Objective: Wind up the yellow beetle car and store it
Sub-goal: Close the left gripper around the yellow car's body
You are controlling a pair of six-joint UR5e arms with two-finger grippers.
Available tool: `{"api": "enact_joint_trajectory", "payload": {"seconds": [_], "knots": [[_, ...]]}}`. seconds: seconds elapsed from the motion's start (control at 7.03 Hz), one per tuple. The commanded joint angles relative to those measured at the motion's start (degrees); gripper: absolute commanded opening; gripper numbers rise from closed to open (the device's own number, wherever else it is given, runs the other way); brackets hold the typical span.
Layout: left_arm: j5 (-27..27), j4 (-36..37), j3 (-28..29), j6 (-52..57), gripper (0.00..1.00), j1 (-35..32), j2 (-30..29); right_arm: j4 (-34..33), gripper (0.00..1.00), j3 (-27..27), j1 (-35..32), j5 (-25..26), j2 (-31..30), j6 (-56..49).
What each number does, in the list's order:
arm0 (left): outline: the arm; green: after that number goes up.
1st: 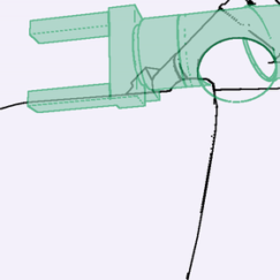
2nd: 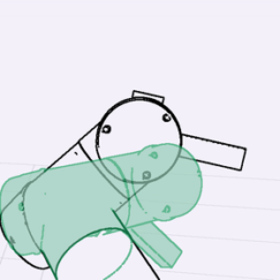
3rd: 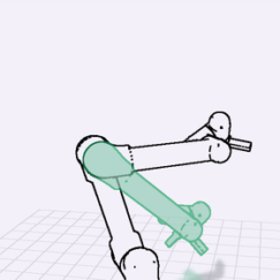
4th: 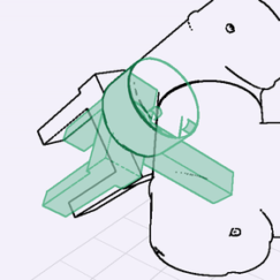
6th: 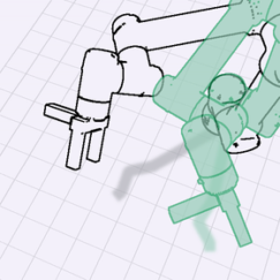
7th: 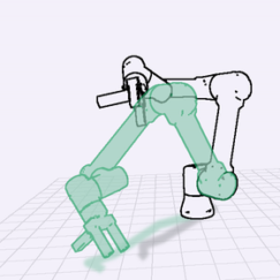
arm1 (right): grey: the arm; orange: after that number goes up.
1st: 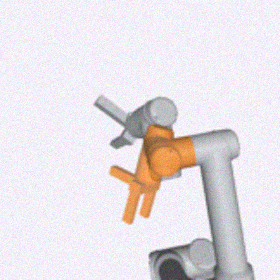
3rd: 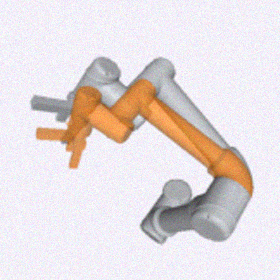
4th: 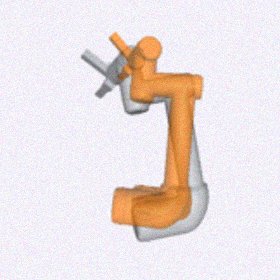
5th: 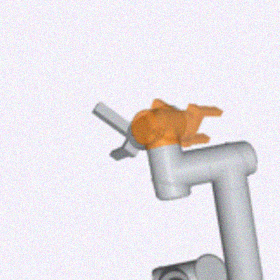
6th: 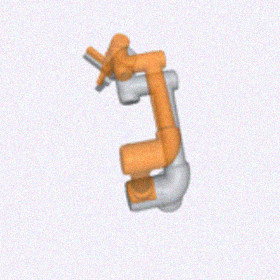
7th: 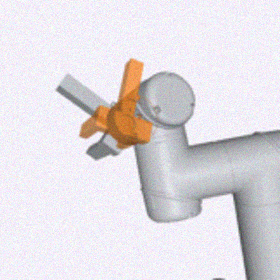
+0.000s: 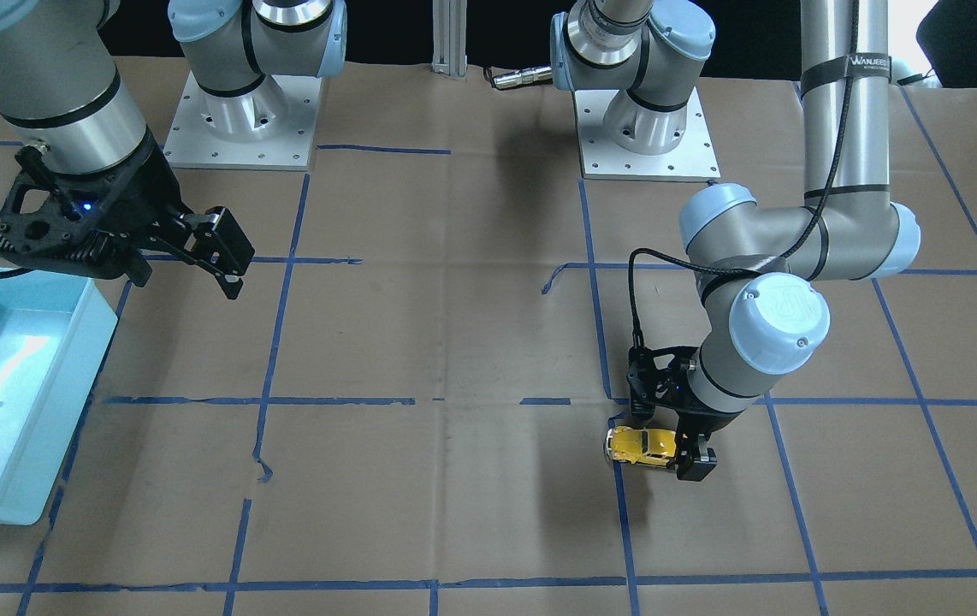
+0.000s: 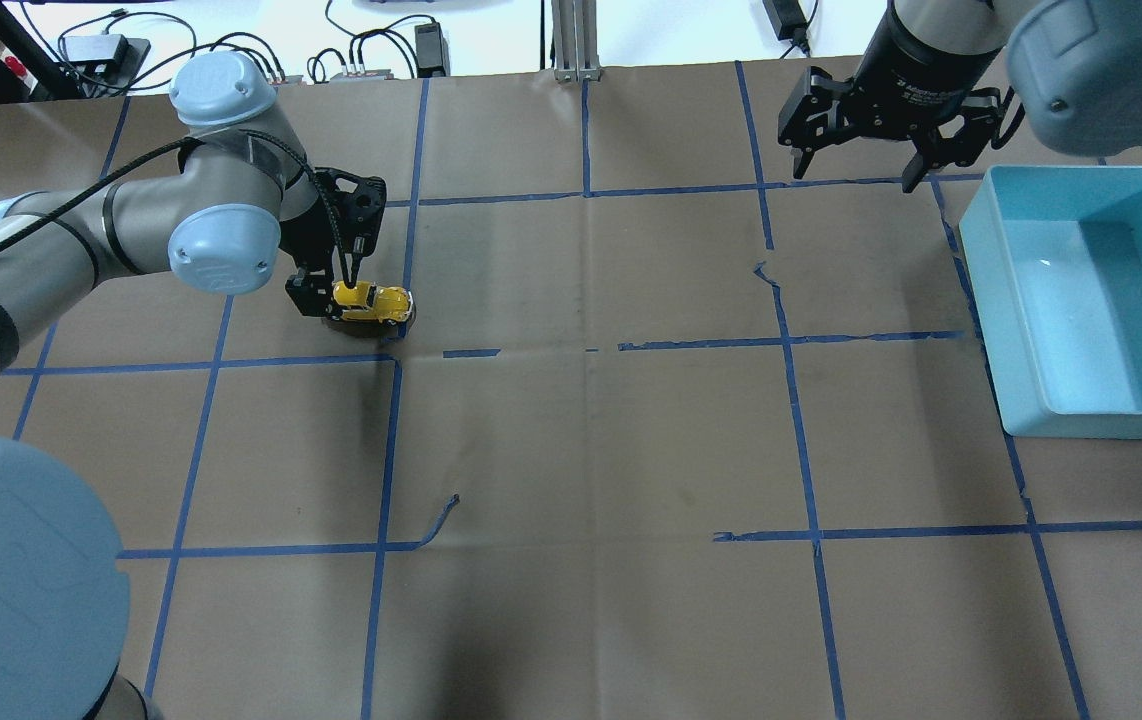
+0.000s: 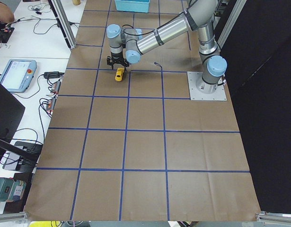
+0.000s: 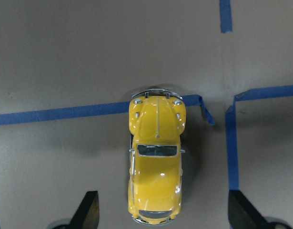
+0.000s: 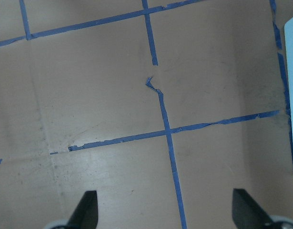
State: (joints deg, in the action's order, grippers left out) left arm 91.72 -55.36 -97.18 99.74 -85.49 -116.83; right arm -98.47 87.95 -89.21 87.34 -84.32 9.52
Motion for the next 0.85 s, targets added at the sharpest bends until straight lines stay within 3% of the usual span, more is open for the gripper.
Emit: {"api": "enact_joint_trajectory", "payload": {"seconds": [0.0, 0.28, 0.71], "knots": [[0.2, 3.7, 0.2, -0.4, 0.94, -0.2, -3.3, 0.0, 1.00, 0.0, 0.0, -0.1, -0.1, 0.1], [0.1, 4.6, -0.2, -0.9, 0.84, -0.2, -3.8, 0.0, 1.00, 0.0, 0.0, -0.2, 0.1, 0.1], [0.3, 5.0, -0.9, -0.9, 0.28, -0.3, -2.9, -0.1, 1.00, 0.0, 0.0, -0.7, 0.6, 0.2]]}}
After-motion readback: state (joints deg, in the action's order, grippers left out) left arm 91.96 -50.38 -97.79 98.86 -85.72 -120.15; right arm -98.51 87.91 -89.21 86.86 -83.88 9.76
